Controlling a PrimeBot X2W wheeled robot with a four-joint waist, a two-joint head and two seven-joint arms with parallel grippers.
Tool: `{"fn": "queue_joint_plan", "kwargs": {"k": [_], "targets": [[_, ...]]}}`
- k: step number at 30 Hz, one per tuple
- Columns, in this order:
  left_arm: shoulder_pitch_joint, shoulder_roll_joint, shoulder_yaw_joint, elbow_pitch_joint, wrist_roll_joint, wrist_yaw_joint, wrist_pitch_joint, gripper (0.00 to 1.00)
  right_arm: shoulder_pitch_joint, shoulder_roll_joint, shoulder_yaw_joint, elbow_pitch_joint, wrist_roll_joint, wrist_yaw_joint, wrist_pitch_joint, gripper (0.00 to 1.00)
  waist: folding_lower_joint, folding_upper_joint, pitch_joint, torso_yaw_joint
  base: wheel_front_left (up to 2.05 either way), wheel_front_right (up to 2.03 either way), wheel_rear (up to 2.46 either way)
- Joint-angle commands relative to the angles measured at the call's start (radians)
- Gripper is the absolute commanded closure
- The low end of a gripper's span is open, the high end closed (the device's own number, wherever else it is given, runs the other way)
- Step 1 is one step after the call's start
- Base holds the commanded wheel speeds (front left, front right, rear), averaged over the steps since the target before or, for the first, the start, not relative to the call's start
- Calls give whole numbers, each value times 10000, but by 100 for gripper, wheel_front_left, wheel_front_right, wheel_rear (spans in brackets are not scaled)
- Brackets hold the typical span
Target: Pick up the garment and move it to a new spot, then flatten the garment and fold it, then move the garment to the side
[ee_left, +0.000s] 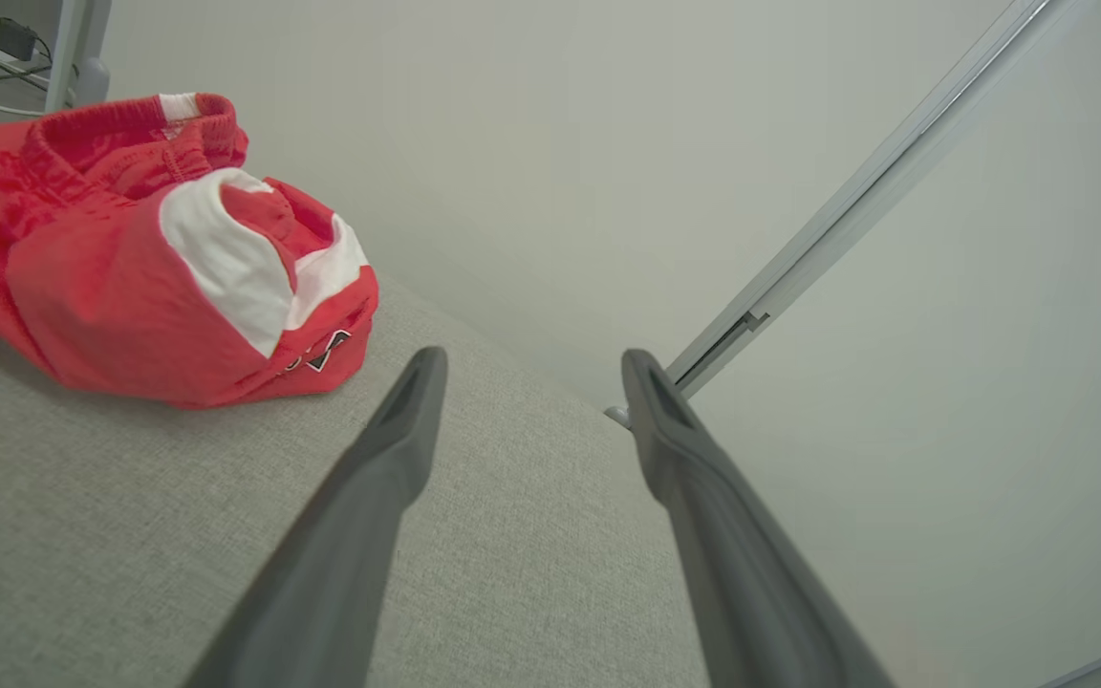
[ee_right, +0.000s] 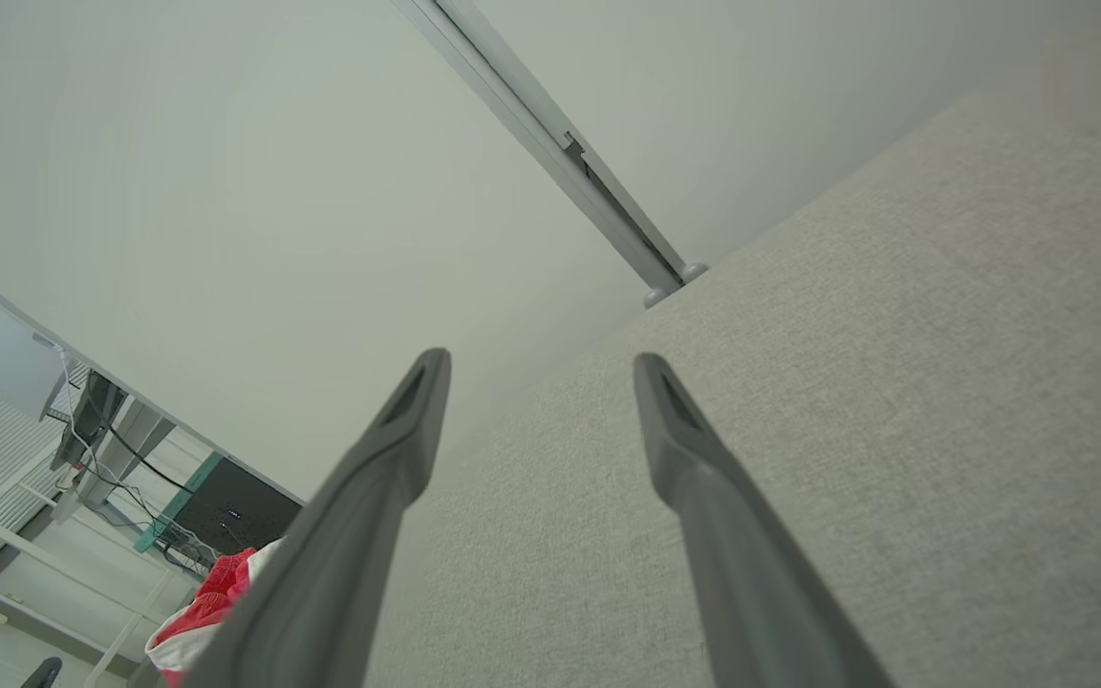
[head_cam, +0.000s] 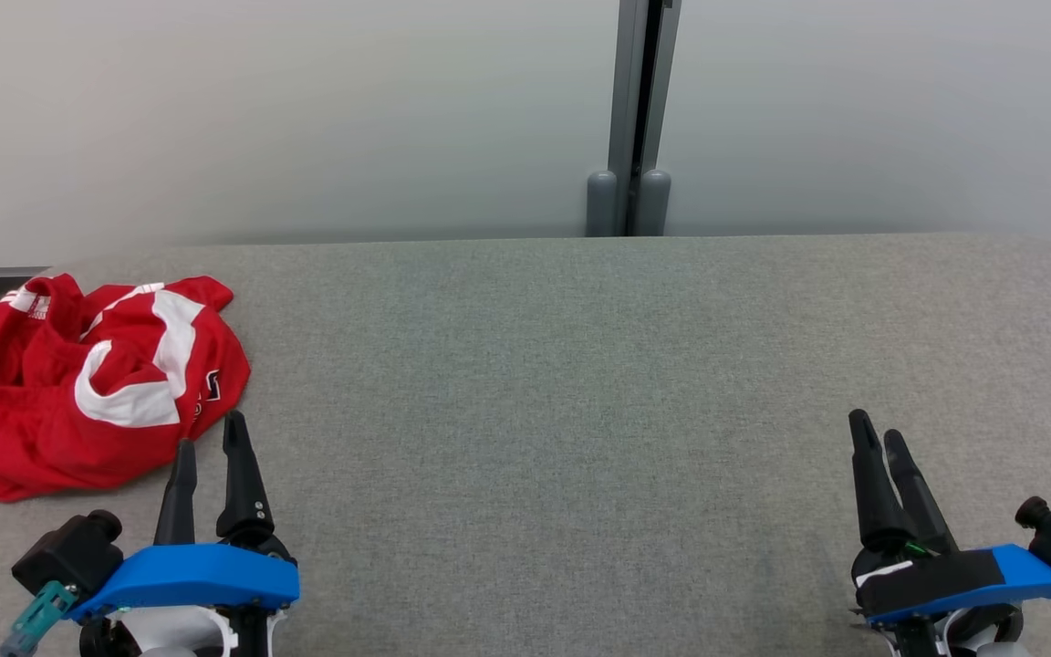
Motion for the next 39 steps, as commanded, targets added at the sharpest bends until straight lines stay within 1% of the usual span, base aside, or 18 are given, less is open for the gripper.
{"fn": "queue_joint_plan", "kwargs": {"k": [1, 11, 28, 39], "targets": [[-241, 74, -34, -47, 458, 104, -126, 0, -139, -76, 48, -134, -467, 29, -124, 0, 0, 0, 1, 10, 0, 0, 0], [-283, 102, -254, 329, 1853, 313, -400, 0, -45, -85, 127, -135, -1866, 31, -416, 0, 0, 0, -43, 50, 0, 0, 0], [-341, 136, -549, 662, 3665, 556, -837, 0, 21, -101, 123, 24, -4029, 31, -842, 0, 0, 0, -104, 176, 0, 0, 0], [-467, 175, -711, 1038, 4564, 524, -1086, 0, -14, -110, 136, 125, -5115, 34, -1088, 0, 0, 0, -122, 230, 0, 0, 0]]}}
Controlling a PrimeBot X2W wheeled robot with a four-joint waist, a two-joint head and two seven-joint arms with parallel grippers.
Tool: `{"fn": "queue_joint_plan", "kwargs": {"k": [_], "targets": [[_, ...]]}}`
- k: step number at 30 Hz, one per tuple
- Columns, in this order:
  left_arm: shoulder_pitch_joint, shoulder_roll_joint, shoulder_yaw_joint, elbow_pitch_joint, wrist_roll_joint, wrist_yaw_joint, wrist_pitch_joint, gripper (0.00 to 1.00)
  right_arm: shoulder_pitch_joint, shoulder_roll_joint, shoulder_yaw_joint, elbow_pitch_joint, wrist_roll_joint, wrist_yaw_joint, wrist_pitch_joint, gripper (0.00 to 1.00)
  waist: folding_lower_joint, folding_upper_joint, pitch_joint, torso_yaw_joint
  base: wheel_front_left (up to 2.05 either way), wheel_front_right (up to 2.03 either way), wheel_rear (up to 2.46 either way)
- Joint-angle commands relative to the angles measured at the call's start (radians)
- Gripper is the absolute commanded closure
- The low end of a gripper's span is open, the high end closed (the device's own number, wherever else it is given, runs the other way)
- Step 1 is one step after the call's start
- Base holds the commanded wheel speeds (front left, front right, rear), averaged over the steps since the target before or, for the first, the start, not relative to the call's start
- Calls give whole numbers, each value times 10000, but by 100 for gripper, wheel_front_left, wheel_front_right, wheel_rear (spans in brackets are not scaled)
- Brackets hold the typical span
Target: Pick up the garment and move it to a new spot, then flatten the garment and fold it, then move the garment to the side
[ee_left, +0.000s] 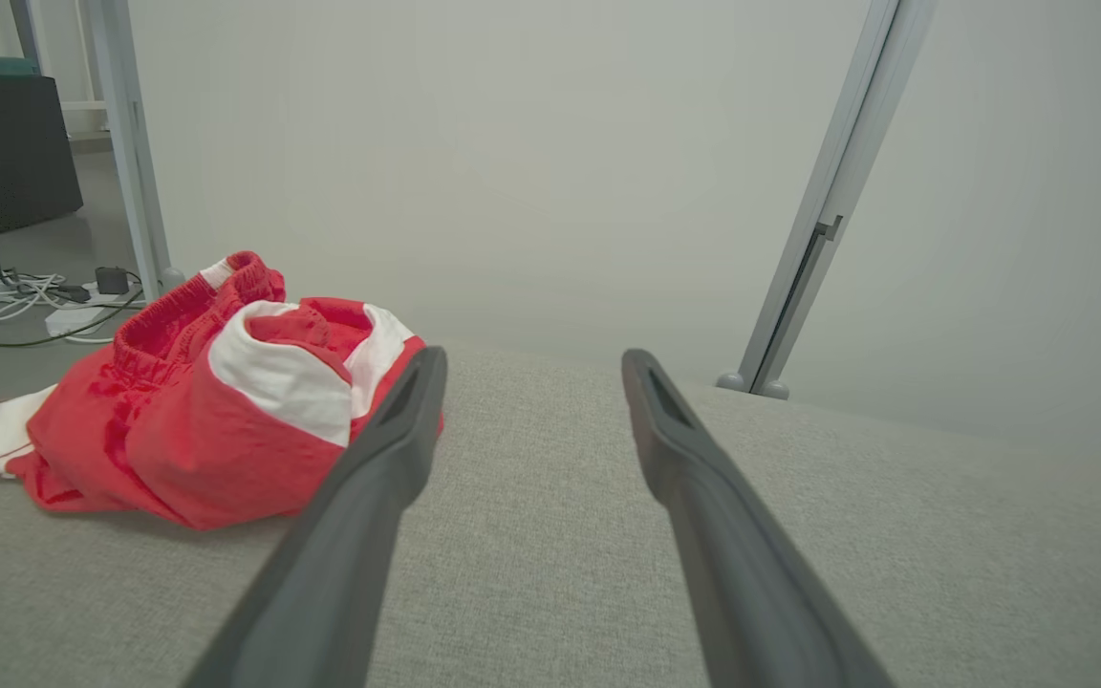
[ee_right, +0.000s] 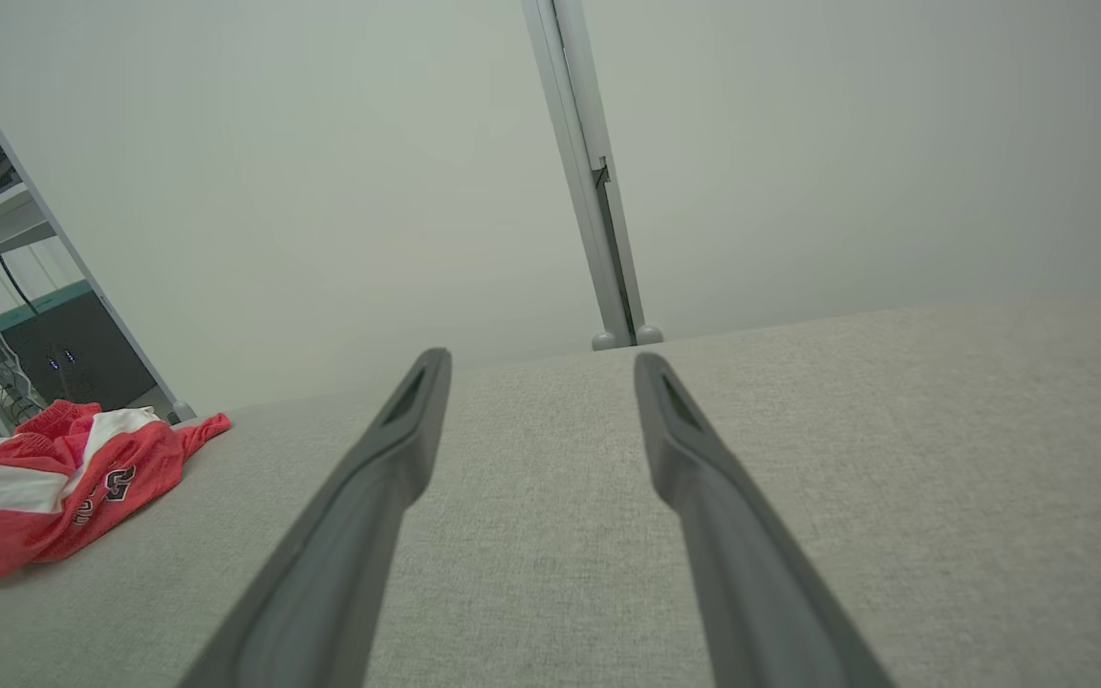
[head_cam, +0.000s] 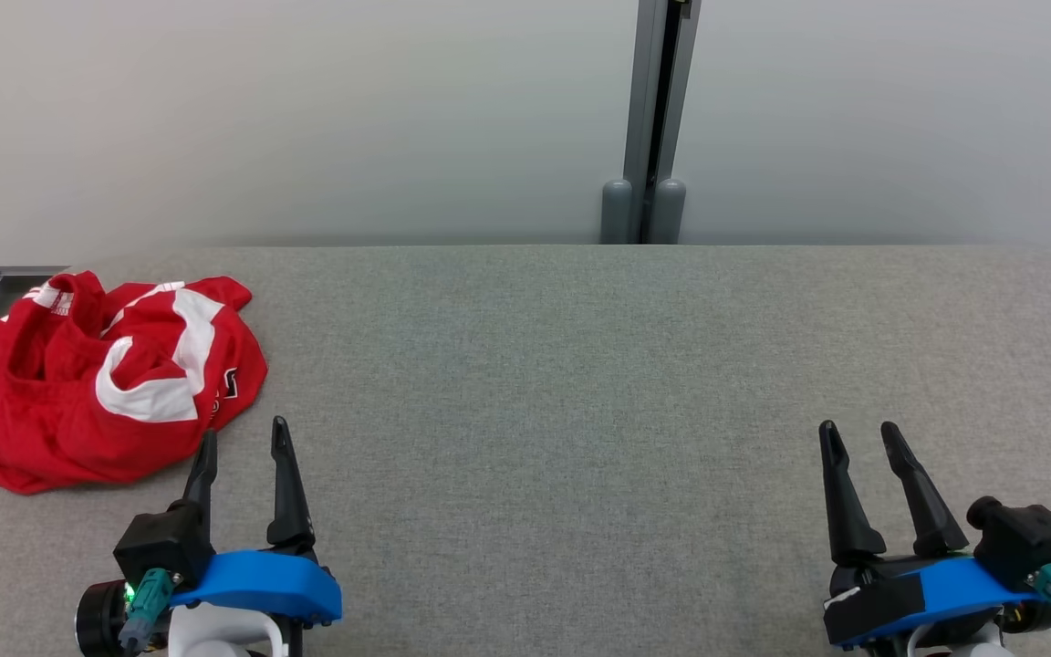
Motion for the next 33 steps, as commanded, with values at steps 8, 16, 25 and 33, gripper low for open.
{"fn": "queue_joint_plan", "kwargs": {"k": [8, 16, 25, 33], "targets": [[-216, 65, -95, 169, 717, 51, -243, 0, -28, -89, -60, 27, -910, 23, -233, 0, 1, 0, -10, 44, 0, 0, 0], [-198, 61, -196, 282, 1099, 36, -373, 0, 64, -93, -81, 73, -1483, 25, -367, 0, 1, 0, -14, 68, 0, 0, 0], [-198, 45, -307, 422, 1528, 85, -521, 0, 99, -96, -124, 178, -2097, 25, -521, 0, 1, 0, -18, 87, 0, 0, 0], [-177, 29, -394, 544, 1513, 120, -576, 0, 159, -91, -140, 395, -1850, 26, -573, 0, 1, 0, -62, 84, 0, 0, 0]]}}
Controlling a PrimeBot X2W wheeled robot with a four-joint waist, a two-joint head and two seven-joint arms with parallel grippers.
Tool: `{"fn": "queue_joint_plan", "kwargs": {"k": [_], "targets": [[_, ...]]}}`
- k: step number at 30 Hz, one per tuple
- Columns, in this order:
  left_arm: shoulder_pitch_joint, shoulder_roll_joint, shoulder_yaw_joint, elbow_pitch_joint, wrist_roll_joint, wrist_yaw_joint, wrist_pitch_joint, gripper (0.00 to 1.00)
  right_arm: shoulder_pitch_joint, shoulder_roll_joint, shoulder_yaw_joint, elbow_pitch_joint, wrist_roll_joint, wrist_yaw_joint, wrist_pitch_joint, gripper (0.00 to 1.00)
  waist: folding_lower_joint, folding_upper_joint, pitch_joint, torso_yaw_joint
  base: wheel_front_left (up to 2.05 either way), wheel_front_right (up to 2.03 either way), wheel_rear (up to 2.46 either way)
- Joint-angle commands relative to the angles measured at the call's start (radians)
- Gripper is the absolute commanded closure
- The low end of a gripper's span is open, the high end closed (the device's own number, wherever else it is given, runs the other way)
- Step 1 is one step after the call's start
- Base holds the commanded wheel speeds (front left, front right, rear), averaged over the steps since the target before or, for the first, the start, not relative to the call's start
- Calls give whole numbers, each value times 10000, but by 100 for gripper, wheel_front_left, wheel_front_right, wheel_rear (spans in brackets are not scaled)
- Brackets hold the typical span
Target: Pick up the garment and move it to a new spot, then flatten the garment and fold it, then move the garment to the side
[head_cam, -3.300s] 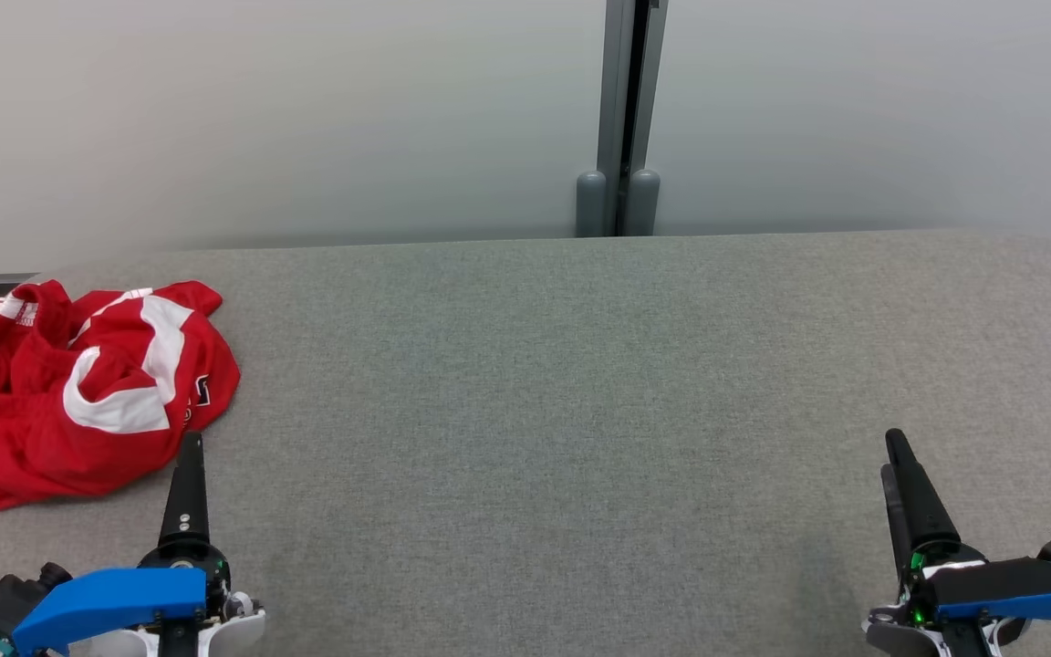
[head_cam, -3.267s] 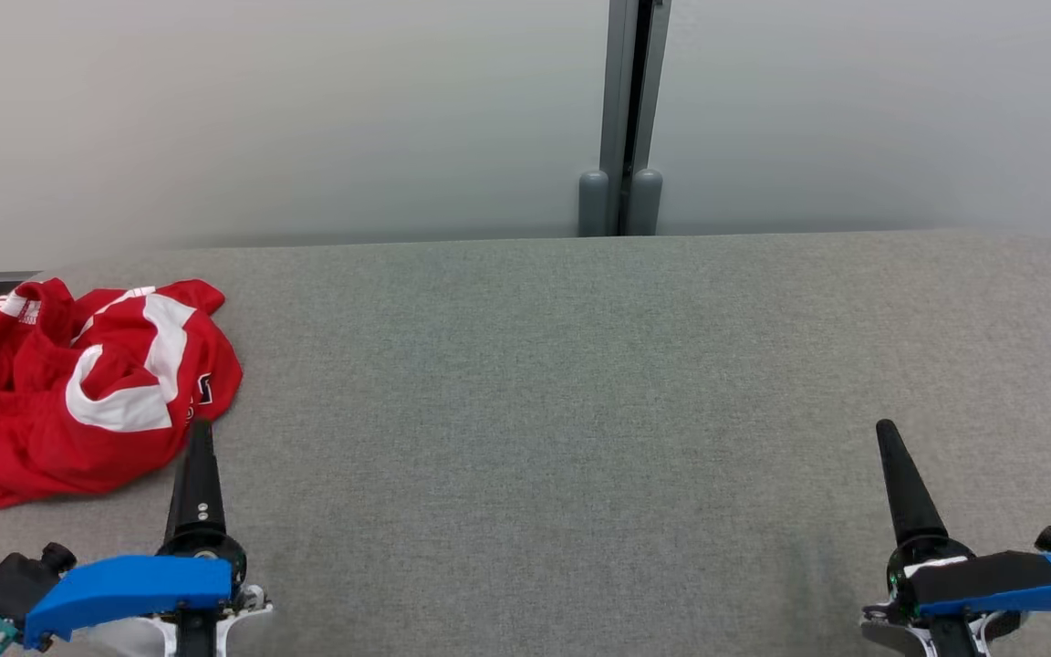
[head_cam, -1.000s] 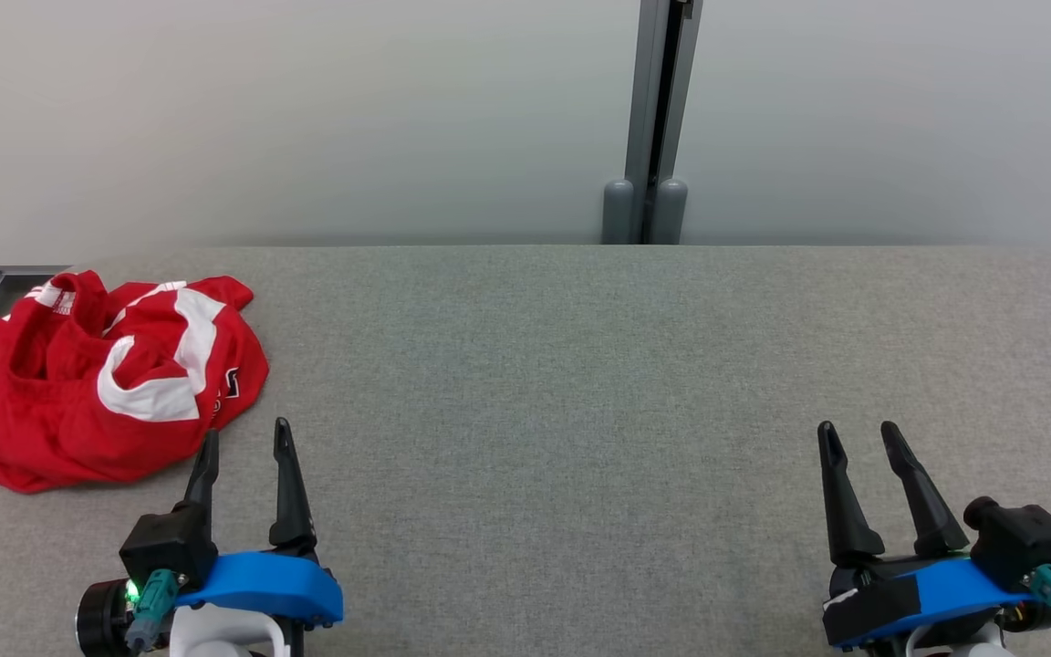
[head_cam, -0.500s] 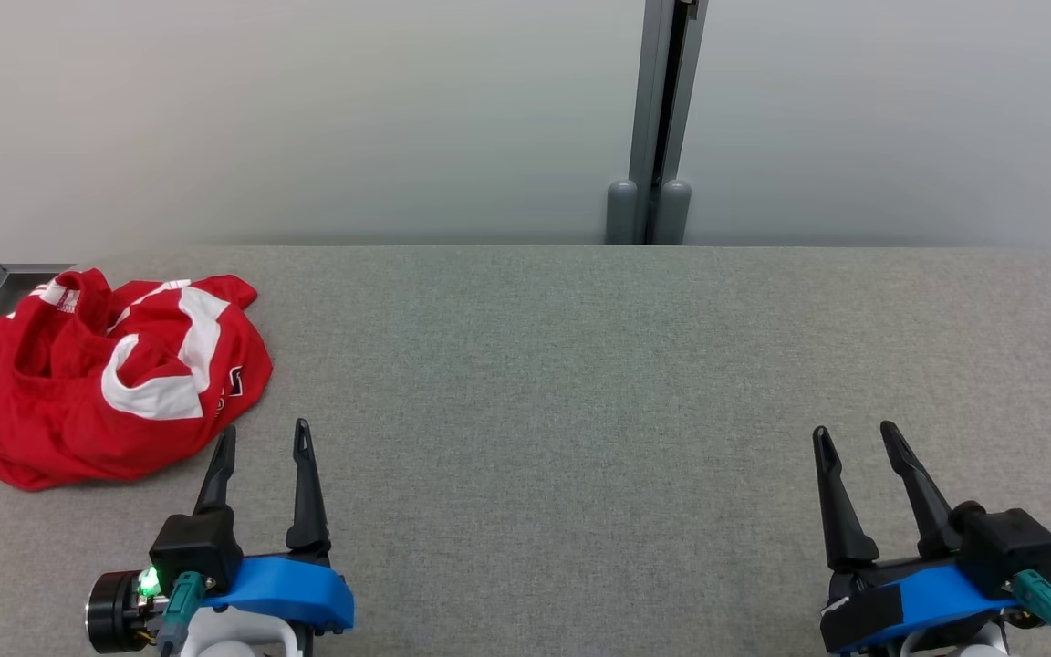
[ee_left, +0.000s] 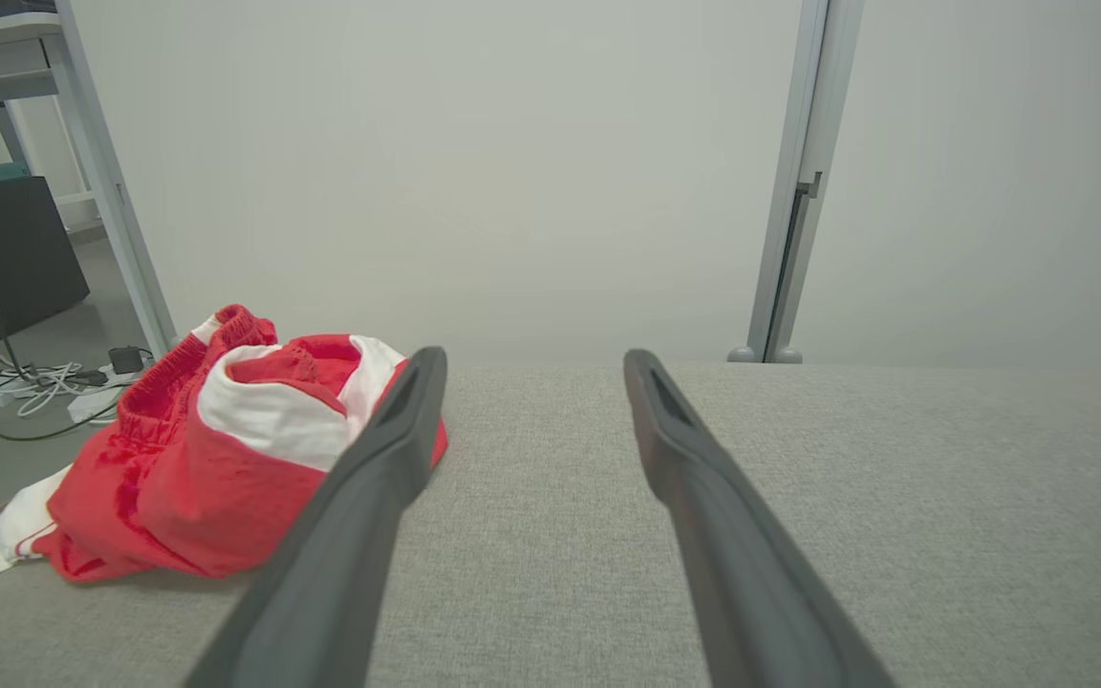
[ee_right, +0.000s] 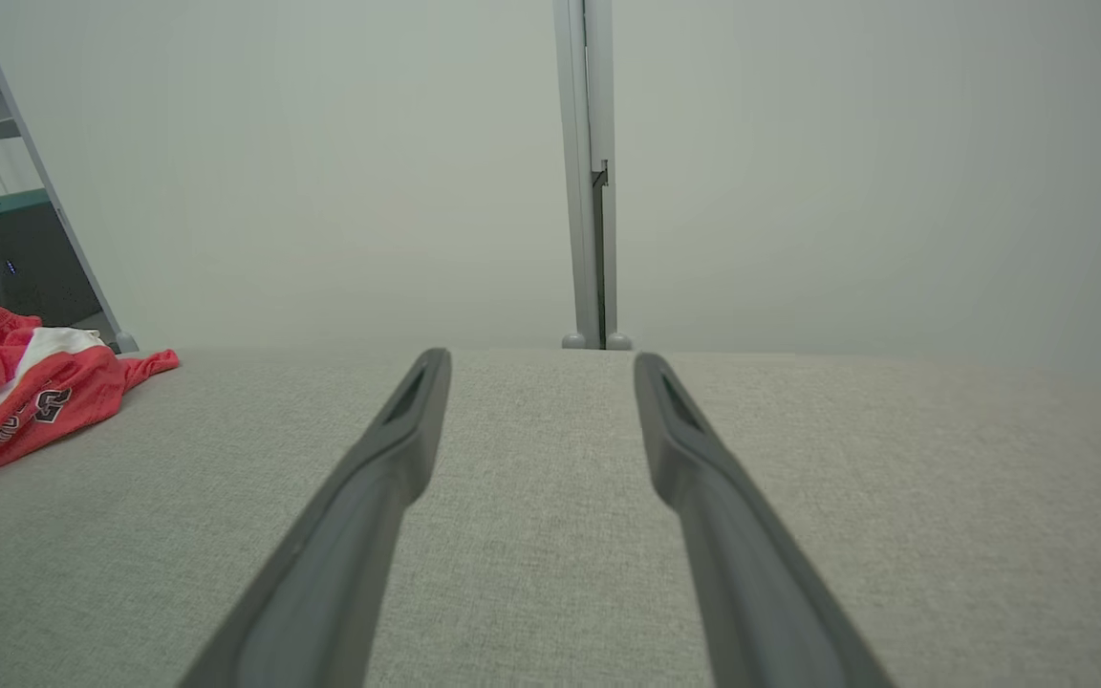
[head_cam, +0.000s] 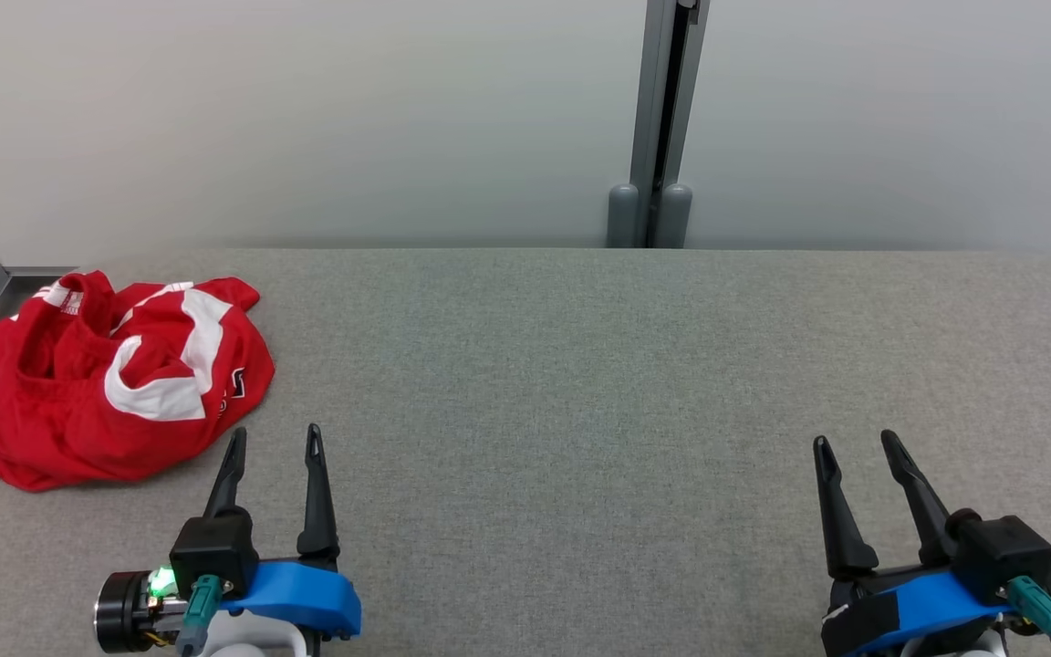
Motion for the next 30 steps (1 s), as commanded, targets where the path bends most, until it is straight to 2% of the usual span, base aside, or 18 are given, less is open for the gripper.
{"fn": "queue_joint_plan", "kwargs": {"k": [1, 18, 25, 30], "targets": [[-75, 18, -29, 34, -48, 30, -48, 0, 120, -66, 7, 6, 15, 22, -57, 0, 0, 0, 2, -2, 0, 0, 0], [-257, 115, -123, 257, -247, 119, -48, 0, 95, -63, 24, 128, 106, 22, -56, 0, 0, 0, 16, 223, 0, 0, 0], [-322, 282, -64, 174, -315, 150, -30, 0, -62, -63, 84, 93, -27, 14, -53, 0, 0, 0, 95, 749, 0, 0, 0], [-422, 319, -68, 114, -358, 225, -13, 0, -188, -61, 48, 75, -82, 13, -48, 0, 0, 0, 265, 1378, 0, 0, 0]]}}
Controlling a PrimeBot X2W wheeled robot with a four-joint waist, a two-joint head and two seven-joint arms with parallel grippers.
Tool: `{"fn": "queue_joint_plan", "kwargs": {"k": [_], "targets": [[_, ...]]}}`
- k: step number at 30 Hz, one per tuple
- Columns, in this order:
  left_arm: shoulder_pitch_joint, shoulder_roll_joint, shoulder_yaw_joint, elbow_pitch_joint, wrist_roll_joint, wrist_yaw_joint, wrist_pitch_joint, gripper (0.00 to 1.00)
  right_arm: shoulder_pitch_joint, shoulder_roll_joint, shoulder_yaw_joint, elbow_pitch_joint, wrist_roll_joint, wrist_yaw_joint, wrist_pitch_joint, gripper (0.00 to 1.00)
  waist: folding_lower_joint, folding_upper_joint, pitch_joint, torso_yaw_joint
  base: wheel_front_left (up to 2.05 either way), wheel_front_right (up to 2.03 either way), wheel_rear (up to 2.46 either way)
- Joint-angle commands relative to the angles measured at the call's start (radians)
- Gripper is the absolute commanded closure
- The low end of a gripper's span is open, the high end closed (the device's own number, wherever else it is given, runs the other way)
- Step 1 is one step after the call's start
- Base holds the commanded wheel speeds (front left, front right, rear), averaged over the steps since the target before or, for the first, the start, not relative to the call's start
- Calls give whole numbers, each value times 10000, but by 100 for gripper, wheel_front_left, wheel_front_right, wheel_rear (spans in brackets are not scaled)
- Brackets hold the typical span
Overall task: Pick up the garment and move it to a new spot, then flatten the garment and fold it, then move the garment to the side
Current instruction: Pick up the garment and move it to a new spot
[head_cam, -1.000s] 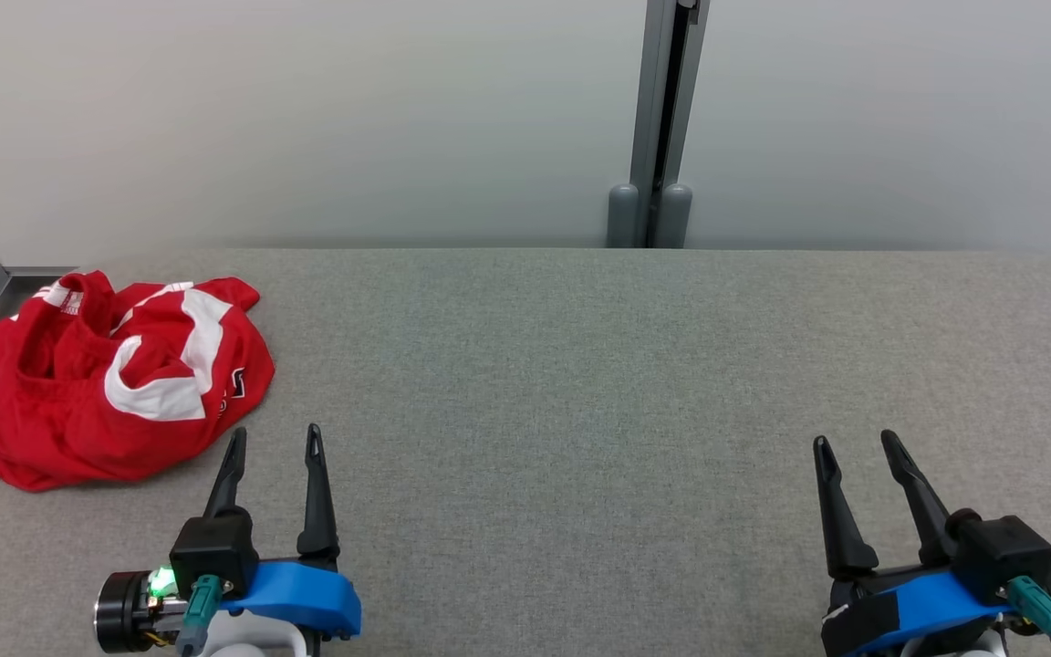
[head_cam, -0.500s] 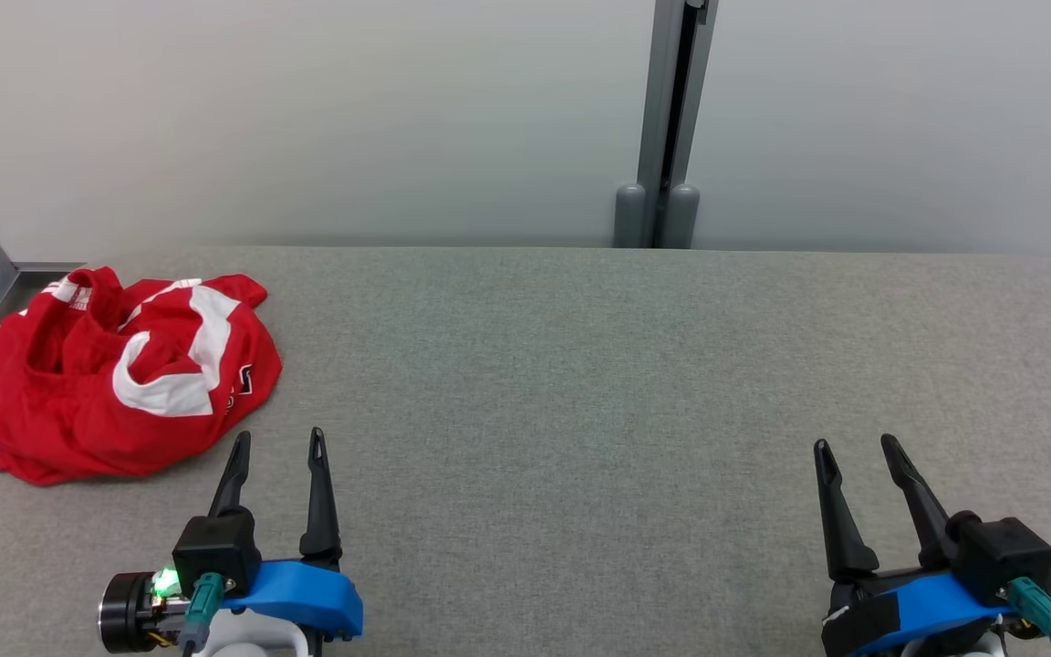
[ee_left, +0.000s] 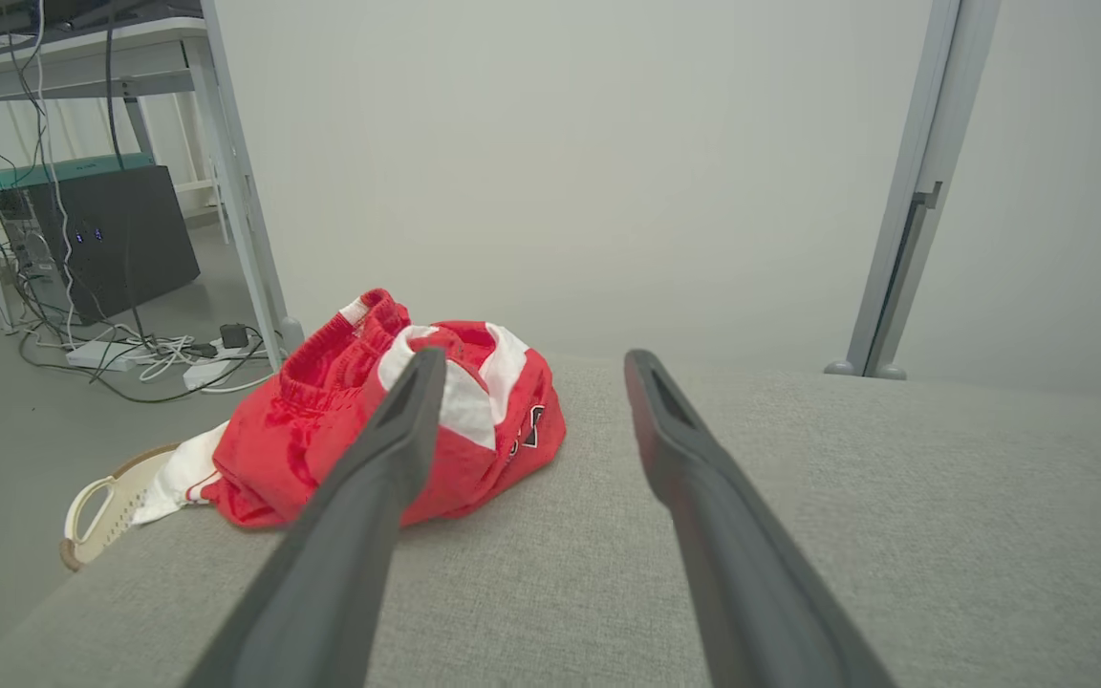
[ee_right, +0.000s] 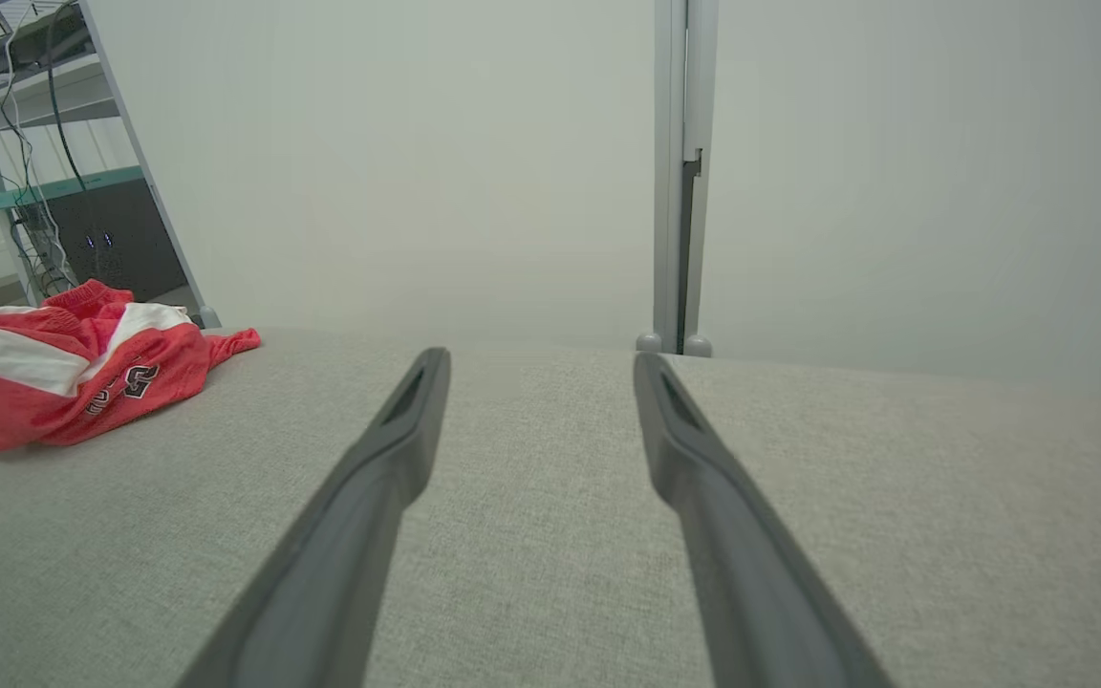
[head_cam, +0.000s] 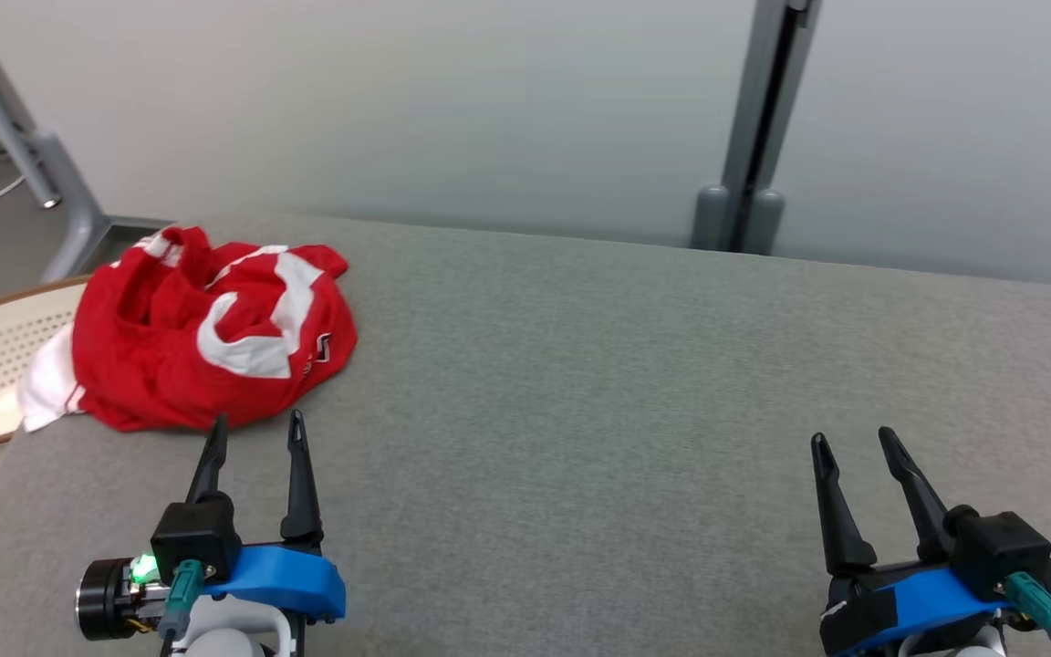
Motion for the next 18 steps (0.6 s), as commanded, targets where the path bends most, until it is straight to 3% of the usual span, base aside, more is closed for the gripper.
{"fn": "queue_joint_plan", "kwargs": {"k": [1, 18], "targets": [[-168, 64, -1, -18, -46, 33, -4, 0, -120, -57, -15, -26, -97, 1, -40, 0, 0, 0, 194, 305, 0, 0, 0], [-188, 209, 87, -204, -316, 167, -7, 0, -439, -57, -100, 51, -260, 1, -37, 0, 0, 0, 651, 2655, 0, 0, 0]]}}
